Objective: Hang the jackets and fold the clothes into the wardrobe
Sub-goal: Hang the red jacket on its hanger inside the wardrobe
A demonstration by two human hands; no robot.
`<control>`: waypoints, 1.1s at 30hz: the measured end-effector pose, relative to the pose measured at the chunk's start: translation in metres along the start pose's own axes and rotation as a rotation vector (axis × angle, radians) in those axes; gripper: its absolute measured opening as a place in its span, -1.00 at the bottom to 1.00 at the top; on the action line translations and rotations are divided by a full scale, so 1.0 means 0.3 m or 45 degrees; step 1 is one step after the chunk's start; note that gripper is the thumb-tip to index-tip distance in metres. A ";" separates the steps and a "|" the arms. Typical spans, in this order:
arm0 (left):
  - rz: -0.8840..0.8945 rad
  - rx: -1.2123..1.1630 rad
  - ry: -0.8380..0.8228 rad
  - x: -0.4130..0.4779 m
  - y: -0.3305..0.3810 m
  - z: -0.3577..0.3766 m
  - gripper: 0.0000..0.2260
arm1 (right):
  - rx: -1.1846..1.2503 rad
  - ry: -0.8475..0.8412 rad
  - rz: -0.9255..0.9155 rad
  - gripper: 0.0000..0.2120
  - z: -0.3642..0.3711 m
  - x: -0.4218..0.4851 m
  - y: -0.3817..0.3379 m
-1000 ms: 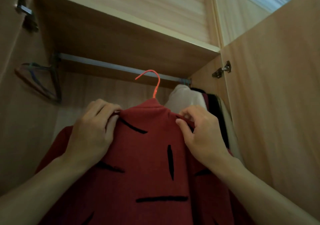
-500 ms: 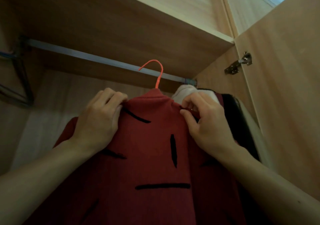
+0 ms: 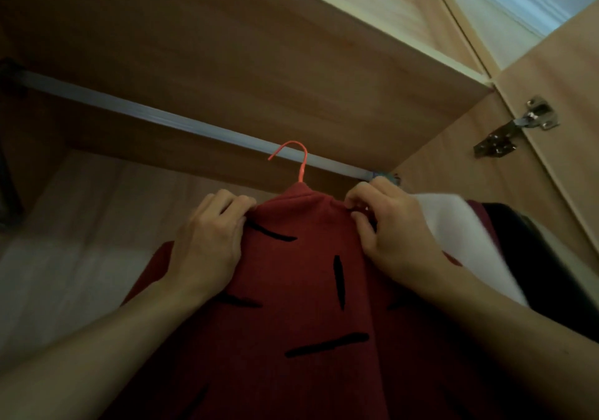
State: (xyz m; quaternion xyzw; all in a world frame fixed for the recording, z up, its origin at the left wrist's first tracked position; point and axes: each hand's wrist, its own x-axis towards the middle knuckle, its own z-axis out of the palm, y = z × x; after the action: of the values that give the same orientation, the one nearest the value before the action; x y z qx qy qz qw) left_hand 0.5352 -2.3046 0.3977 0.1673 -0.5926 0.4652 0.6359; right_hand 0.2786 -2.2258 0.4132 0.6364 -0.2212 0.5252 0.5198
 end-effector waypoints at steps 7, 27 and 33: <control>0.012 -0.077 -0.024 0.196 -0.106 0.258 -0.82 | -0.216 -0.097 0.007 -0.87 0.085 0.188 0.182; -0.584 -0.651 -0.452 -0.005 0.164 0.832 -0.43 | -0.862 -0.519 0.045 -0.80 0.150 0.079 0.366; -0.721 -0.796 -0.754 -0.121 0.294 0.851 -0.38 | -1.187 -1.115 0.150 -0.04 0.102 -0.116 0.231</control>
State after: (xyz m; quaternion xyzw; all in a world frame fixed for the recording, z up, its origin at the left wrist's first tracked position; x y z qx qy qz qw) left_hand 0.3177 -2.4688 0.3964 0.2478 -0.7895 0.0081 0.5615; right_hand 0.2224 -2.2876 0.4145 0.4859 -0.6528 0.0930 0.5737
